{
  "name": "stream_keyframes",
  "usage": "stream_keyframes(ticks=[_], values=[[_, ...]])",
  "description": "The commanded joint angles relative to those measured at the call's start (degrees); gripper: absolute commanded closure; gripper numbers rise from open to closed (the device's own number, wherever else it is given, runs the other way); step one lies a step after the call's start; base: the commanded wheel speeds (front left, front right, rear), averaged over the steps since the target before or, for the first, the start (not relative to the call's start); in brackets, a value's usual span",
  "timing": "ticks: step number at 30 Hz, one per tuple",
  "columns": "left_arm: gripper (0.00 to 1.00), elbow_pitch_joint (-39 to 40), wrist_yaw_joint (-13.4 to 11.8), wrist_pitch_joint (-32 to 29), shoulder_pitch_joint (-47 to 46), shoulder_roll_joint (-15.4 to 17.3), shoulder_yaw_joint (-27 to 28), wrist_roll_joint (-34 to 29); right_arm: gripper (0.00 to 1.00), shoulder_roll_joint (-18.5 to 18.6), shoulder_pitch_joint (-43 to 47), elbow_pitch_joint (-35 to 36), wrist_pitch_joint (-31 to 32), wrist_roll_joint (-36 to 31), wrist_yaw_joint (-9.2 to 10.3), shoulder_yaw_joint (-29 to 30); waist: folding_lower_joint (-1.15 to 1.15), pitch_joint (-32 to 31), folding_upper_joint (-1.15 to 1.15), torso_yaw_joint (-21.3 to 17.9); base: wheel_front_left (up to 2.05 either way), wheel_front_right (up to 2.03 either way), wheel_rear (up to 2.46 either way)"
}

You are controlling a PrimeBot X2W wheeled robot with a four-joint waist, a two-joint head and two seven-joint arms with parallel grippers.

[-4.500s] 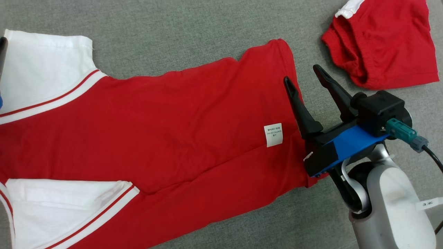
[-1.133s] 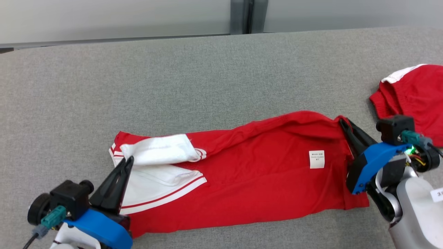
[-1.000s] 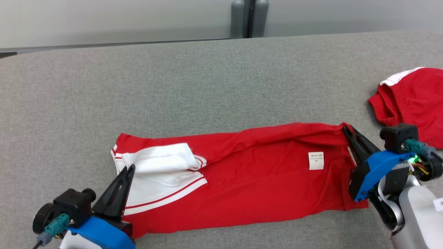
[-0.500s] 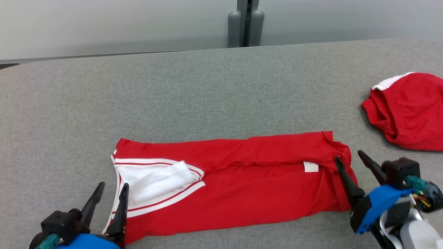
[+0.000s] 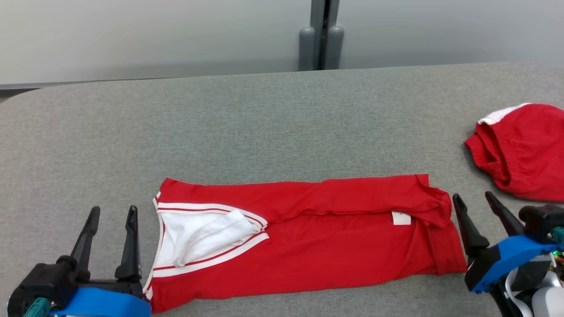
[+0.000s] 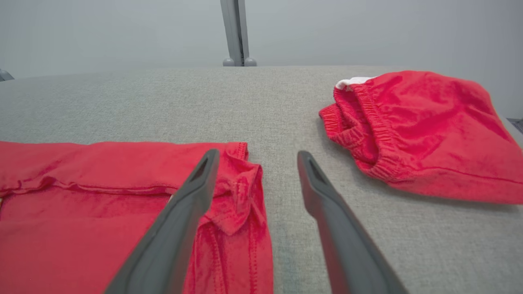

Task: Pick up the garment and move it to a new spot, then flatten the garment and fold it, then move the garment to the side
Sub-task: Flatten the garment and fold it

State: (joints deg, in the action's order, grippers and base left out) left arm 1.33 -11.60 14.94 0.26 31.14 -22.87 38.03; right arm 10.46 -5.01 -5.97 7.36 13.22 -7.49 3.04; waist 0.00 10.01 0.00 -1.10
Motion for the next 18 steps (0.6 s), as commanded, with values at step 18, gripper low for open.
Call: stream_keyframes(ticks=[18], values=[[0.0,4.23,-1.24,0.3,4.23,-7.26,5.16,-6.89,0.0,-6.14,-9.38,-22.29,-1.25,-8.86,0.0,9.09,0.0,-0.44,0.0,6.44,0.0,0.0,0.0]])
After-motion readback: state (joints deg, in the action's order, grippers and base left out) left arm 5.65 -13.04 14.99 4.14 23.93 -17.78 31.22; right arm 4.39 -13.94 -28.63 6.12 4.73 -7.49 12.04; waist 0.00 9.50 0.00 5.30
